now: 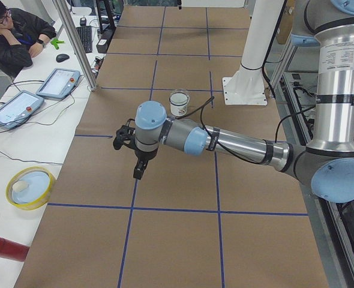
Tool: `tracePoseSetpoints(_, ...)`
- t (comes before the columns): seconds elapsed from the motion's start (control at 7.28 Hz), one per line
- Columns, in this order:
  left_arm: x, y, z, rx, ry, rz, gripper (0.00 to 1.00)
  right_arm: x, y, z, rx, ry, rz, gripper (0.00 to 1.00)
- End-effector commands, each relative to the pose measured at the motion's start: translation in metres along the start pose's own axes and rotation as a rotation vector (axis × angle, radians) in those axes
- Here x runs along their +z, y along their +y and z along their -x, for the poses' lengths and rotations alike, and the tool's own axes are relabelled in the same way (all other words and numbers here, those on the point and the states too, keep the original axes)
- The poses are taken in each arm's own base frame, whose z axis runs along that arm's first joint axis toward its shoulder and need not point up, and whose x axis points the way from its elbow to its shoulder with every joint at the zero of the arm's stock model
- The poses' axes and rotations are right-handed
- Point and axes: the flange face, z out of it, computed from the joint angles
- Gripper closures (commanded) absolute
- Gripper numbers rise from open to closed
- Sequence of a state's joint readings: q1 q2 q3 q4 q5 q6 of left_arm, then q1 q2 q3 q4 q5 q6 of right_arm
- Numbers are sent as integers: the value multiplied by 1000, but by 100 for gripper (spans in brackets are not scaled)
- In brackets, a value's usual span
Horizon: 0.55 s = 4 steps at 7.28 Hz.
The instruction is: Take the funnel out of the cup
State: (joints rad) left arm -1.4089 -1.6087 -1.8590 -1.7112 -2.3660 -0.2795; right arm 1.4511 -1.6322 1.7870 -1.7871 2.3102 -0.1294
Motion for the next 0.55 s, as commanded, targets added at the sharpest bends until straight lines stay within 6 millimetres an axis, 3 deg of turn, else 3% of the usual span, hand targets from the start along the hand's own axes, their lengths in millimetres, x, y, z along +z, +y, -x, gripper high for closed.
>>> tracePoseSetpoints(0.0,45,-45,-152,-161,36,20,0,0,0,0,-1,0,0,0)
tracePoseSetpoints(0.14,59,-60,-212,-219,52,42,0,0,0,0,-1,0,0,0)
tracePoseSetpoints(0.27,58,-74,-279,-288,55,93,0,-1,-1,0,-1,0,-1,0)
tracePoseSetpoints(0.41,69,-69,-340,-348,36,130,0,-1,-1,0,-1,0,-1,0)
